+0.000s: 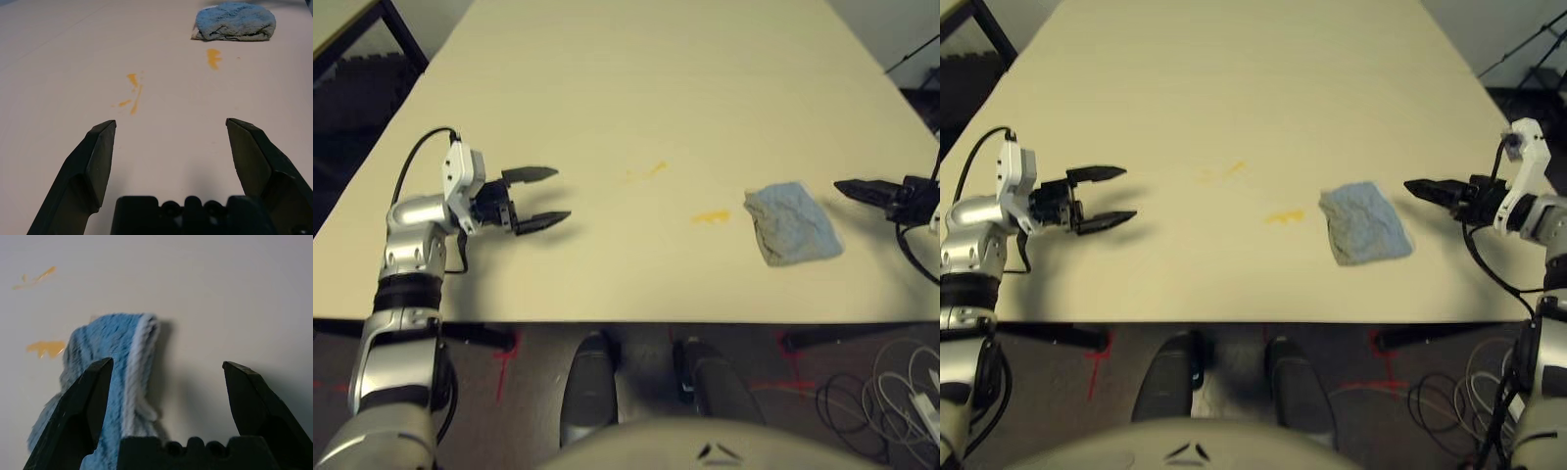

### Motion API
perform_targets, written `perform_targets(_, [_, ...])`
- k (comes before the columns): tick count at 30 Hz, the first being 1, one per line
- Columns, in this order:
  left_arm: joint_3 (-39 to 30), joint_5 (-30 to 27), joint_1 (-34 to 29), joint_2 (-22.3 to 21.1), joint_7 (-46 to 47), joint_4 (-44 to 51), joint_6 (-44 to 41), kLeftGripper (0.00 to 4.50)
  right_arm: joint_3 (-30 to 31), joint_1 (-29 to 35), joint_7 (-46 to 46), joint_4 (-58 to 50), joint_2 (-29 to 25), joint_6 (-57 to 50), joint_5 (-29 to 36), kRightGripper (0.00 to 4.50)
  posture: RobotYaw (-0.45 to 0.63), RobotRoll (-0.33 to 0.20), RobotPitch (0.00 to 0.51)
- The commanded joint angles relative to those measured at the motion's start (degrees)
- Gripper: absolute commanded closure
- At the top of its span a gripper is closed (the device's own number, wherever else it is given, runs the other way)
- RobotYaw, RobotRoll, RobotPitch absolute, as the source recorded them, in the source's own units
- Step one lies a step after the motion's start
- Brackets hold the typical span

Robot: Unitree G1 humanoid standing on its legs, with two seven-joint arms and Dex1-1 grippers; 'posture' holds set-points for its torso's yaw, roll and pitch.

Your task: Wipe the water off the table with a rag.

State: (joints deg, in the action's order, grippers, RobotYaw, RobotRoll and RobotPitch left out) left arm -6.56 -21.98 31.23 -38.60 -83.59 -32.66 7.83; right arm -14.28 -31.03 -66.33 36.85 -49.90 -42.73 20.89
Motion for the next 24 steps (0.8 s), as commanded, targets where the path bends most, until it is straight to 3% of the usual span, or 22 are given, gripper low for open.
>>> perform_targets(1, [0.97, 0.88, 0.15, 0.16, -0.01, 0.03, -0.36, 0.0, 1.53, 2.85, 0.21, -4.57, 1.5, -3.26, 1.35, 0.04, 0.14, 0.0, 0.153])
perform_targets(18, [1.32, 0.67, -1.07, -0.23, 0.37, 1.5, -0.73, 0.0, 8.9, 5.05, 4.34, -10.51, 9.79, -6.8, 0.2, 0.04, 0.16, 0.0, 0.174])
perform_targets(22, [1.2, 0.64, -1.14, -0.26, 0.49, 1.38, -0.49, 0.0, 8.61, 4.99, 5.47, -8.13, 8.84, -4.79, -1.04, 0.95, 0.16, 0.0, 0.174])
perform_targets(24, [1.15, 0.67, -1.16, -0.29, 0.54, 1.22, -0.33, 0.0, 7.72, 5.04, 5.36, -7.99, 8.13, -3.33, -0.78, 1.76, 0.16, 0.0, 0.179])
